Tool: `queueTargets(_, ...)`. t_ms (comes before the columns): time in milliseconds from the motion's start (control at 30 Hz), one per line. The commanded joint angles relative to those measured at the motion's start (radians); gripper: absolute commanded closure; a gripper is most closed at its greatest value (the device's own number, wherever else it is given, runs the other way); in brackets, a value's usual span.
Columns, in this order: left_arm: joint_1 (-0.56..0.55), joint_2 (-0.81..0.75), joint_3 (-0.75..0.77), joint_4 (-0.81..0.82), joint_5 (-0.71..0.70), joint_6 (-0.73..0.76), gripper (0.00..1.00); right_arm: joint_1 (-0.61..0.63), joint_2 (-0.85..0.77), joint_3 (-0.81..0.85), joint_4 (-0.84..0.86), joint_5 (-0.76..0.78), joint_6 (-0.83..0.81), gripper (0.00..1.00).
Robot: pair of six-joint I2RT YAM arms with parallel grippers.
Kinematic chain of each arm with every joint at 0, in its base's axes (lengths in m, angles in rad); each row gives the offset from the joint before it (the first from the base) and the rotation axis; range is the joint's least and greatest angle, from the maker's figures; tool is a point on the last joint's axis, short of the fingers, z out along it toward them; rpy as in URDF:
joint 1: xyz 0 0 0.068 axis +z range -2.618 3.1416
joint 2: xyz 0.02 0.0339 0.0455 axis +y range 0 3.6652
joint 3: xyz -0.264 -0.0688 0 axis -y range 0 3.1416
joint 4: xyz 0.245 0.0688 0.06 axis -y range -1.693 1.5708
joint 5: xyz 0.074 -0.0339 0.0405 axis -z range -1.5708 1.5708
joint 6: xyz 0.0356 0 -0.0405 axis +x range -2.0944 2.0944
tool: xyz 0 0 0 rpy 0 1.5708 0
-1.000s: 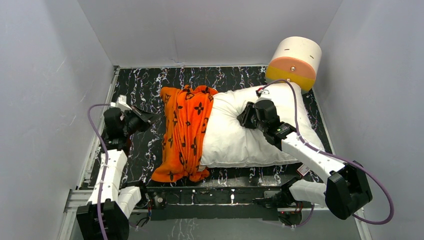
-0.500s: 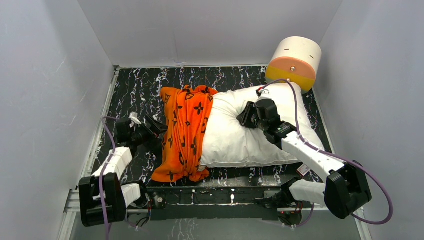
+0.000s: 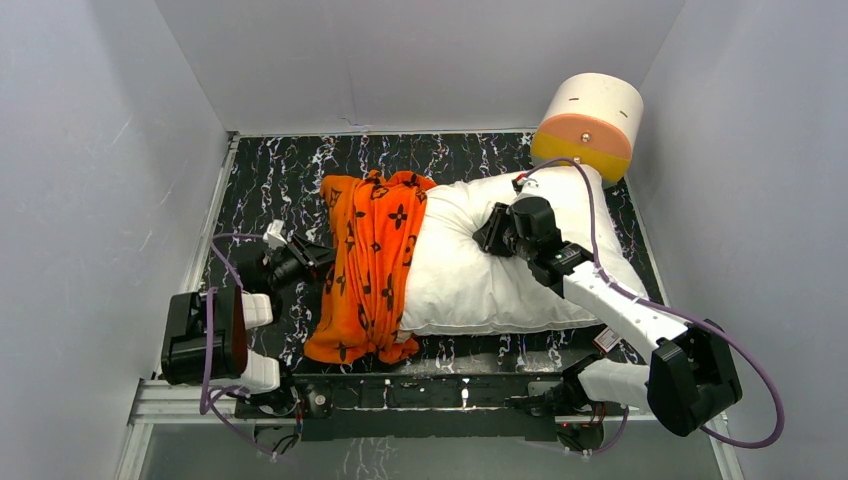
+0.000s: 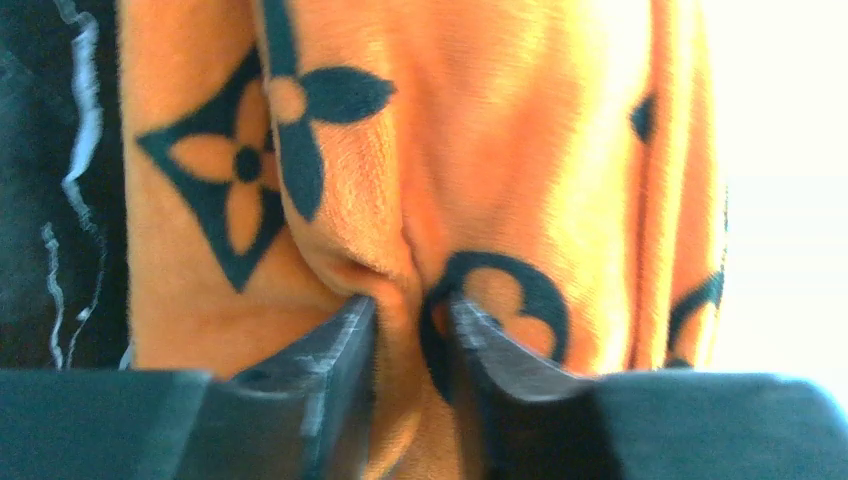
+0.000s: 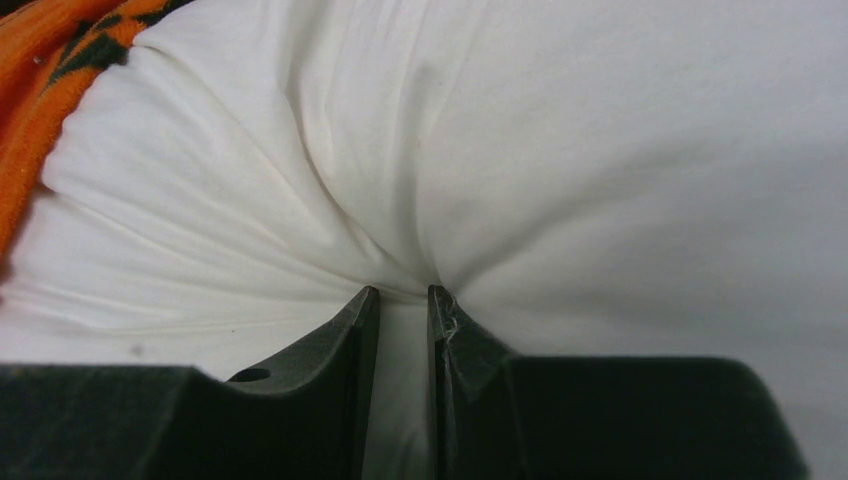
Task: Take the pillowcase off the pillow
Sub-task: Remove the pillow from the pillowcase.
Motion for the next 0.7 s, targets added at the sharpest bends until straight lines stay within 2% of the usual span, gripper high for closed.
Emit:
queueTargets(0,-0.004,-0.115,0.007,0.162,0.086,-0.082,0.87,-0.018,0.062,-0.059,-0.31,0.049,-0.032,0.66)
queueTargets(33,-0.004,-0.137,0.01,0.147,0.08,-0.09,0.96,-0.019,0.063,-0.059,-0.311,0.05,-0.032,0.66)
queueTargets(67,-0.002,-0.159,0.015,0.12,0.074,-0.092,1.0,-0.018,0.064,-0.057,-0.312,0.053,-0.032,0.66)
queueTargets(167,-0.001,-0.245,0.049,-0.081,0.033,-0.03,1.0,-0.019,0.066,-0.055,-0.317,0.066,-0.034,0.66)
queueTargets(200,0.001,-0.286,0.073,-0.205,0.005,0.027,1.0,-0.018,0.065,-0.053,-0.32,0.071,-0.035,0.66)
queueTargets(267,0.001,-0.38,0.157,-0.55,-0.089,0.237,1.0,-0.017,0.062,-0.052,-0.326,0.083,-0.037,0.66)
queueTargets(333,0.002,-0.469,0.271,-0.867,-0.244,0.397,1.0,-0.018,0.061,-0.051,-0.327,0.094,-0.036,0.66)
queueTargets(400,0.001,-0.529,0.408,-1.181,-0.476,0.545,1.0,-0.019,0.064,-0.051,-0.325,0.109,-0.036,0.66)
queueTargets(467,0.004,-0.537,0.511,-1.368,-0.697,0.621,1.0,-0.018,0.078,-0.043,-0.335,0.127,-0.035,0.66)
queueTargets(600,0.043,-0.574,0.65,-1.567,-1.219,0.699,1.0,-0.022,0.087,-0.028,-0.344,0.136,-0.036,0.67)
queueTargets(667,0.073,-0.583,0.685,-1.569,-1.313,0.722,1.0,-0.028,0.078,-0.029,-0.351,0.144,-0.043,0.67)
